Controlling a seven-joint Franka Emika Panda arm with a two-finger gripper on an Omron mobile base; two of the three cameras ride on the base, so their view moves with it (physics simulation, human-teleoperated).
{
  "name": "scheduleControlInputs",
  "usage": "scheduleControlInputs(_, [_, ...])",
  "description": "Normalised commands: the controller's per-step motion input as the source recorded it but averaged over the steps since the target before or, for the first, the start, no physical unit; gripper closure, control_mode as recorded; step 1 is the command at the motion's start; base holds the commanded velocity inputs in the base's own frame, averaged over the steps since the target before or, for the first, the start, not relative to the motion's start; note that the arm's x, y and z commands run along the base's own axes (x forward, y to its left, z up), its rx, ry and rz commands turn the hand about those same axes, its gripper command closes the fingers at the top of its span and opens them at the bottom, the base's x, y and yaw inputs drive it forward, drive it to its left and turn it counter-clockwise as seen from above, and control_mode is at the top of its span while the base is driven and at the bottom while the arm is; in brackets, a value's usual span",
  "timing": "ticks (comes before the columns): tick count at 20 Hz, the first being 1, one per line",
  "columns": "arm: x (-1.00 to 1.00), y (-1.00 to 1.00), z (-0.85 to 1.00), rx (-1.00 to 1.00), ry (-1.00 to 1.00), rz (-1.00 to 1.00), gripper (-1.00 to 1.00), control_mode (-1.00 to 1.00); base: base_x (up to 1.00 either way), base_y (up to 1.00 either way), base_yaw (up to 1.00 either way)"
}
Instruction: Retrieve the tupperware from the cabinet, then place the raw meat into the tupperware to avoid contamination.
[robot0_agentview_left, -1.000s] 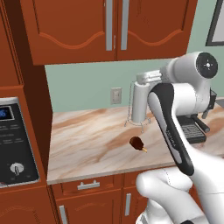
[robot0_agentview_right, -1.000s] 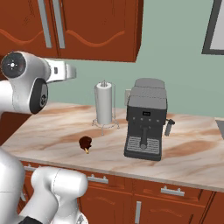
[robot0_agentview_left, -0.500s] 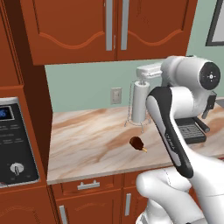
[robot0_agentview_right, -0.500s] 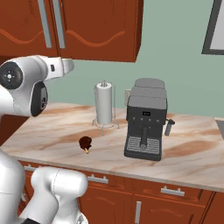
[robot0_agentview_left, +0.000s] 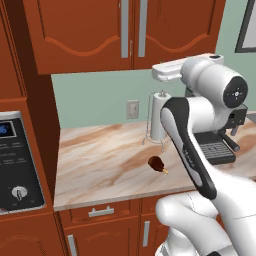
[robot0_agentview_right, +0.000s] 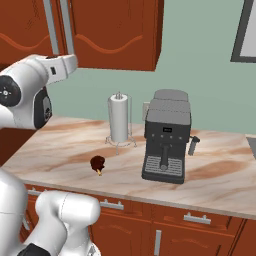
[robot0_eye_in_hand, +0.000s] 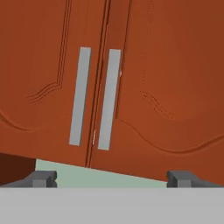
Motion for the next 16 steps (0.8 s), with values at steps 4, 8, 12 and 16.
scheduleControlInputs(4, [0.0,0.06,0.25,-0.01,-0.11,0.01,-1.0,-1.0,0.0,0.0,0.0])
scheduleControlInputs(8, [-0.03,0.0,0.15,-0.02,-0.1,0.01,-1.0,-1.0,0.0,0.0,0.0])
scheduleControlInputs(12, [-0.08,0.0,0.04,0.0,-0.12,0.05,-1.0,-1.0,0.0,0.0,0.0])
scheduleControlInputs(16, [-0.14,0.0,0.0,0.0,-0.1,0.07,-1.0,-1.0,0.0,0.0,0.0])
